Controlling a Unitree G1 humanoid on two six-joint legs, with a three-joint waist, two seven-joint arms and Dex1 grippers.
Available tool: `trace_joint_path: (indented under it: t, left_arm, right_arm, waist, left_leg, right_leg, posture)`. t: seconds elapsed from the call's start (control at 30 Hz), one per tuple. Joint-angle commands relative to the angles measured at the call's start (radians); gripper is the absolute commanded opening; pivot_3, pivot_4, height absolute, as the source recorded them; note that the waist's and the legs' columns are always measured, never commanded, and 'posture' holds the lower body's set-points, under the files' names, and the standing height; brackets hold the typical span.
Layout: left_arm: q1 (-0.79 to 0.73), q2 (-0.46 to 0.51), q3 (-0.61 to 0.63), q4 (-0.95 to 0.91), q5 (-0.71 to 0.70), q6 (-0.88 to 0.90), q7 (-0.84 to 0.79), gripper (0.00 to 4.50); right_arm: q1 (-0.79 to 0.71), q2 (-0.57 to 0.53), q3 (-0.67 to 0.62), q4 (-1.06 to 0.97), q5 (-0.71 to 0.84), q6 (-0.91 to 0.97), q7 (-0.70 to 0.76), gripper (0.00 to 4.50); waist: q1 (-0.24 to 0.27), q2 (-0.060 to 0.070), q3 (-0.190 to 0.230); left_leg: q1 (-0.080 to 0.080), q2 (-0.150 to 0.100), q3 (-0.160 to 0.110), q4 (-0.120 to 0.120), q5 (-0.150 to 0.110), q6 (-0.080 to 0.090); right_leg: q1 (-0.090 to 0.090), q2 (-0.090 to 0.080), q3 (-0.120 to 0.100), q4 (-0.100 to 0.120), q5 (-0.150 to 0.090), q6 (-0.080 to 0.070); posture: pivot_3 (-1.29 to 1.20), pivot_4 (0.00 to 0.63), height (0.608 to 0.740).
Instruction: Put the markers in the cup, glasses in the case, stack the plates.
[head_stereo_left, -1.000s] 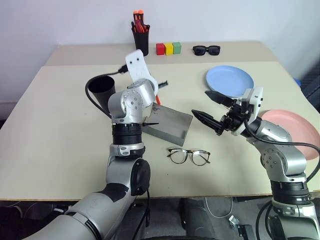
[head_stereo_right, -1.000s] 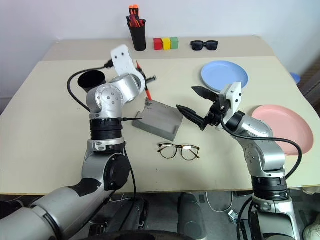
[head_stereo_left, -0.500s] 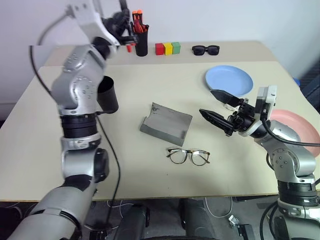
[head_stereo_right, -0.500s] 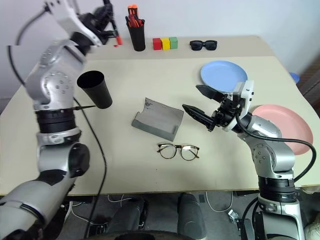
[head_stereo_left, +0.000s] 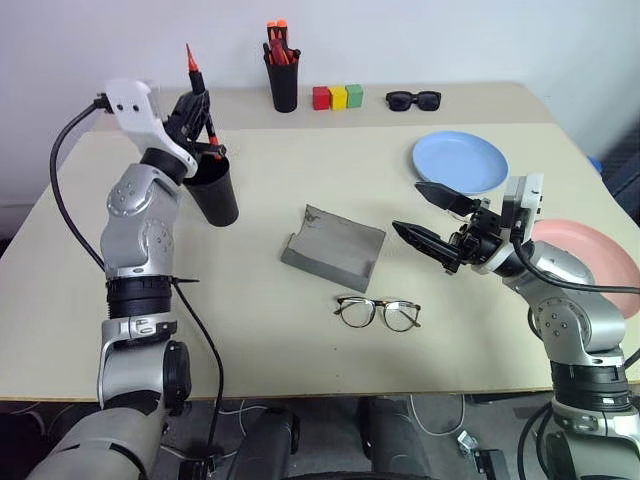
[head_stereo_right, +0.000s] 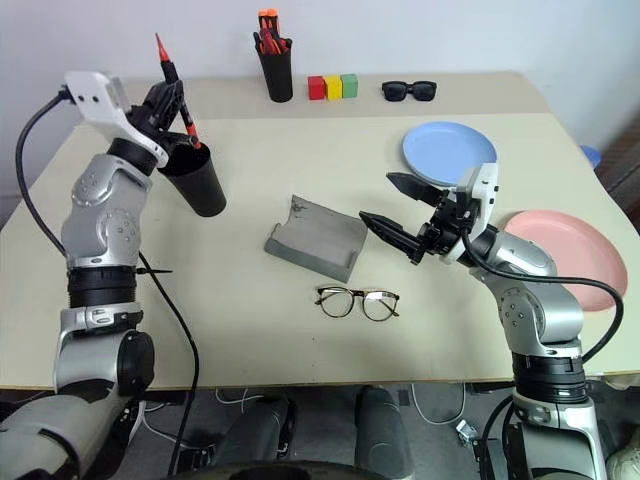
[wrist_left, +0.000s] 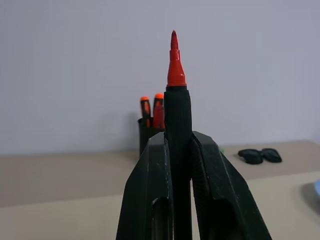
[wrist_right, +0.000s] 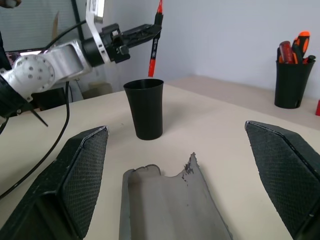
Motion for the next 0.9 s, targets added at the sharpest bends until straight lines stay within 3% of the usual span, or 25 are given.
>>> trace_joint_path:
  t: [0.03, 0.8, 0.9]
  left_arm:
    - [-0.028, 0.016, 0.03, -0.036, -0.005, -0.067, 0.004, 0.02]
    - [0.094, -0.042, 0.01, 0.022, 0.011, -0.163, 0.015, 0.02]
    - [0.094, -0.044, 0.011, 0.026, 0.012, -0.162, 0.02, 1.46]
  right_arm:
    - [-0.001, -0.011, -0.018, -0.031, 0.0, -0.012, -0.002, 4.5]
    - [0.004, -0.014, -0.016, -0.046, -0.005, -0.006, -0.014, 4.5]
    - [0.006, -0.014, -0.016, -0.047, -0.004, -0.005, -0.014, 4.5]
  waist:
    - [0.001, 0.0, 0.0]
    - [-0.001, 0.0, 0.0]
    - [-0.001, 0.0, 0.0]
  left_leg:
    - [0.0, 0.0, 0.0, 0.0, 0.0, 0.0]
    - [0.001, 0.0, 0.0, 0.0, 0.0, 0.001]
    - [0.001, 0.0, 0.0, 0.0, 0.0, 0.001]
  right_leg:
    - [0.0, 0.0, 0.0, 0.0, 0.0, 0.0]
    - [0.0, 0.0, 0.0, 0.0, 0.0, 0.0]
    - [0.0, 0.0, 0.0, 0.0, 0.0, 0.0]
  posture:
    - [0.0, 0.15, 0.74]
    - [0.0, 0.15, 0.74]
    - [0.0, 0.15, 0.74]
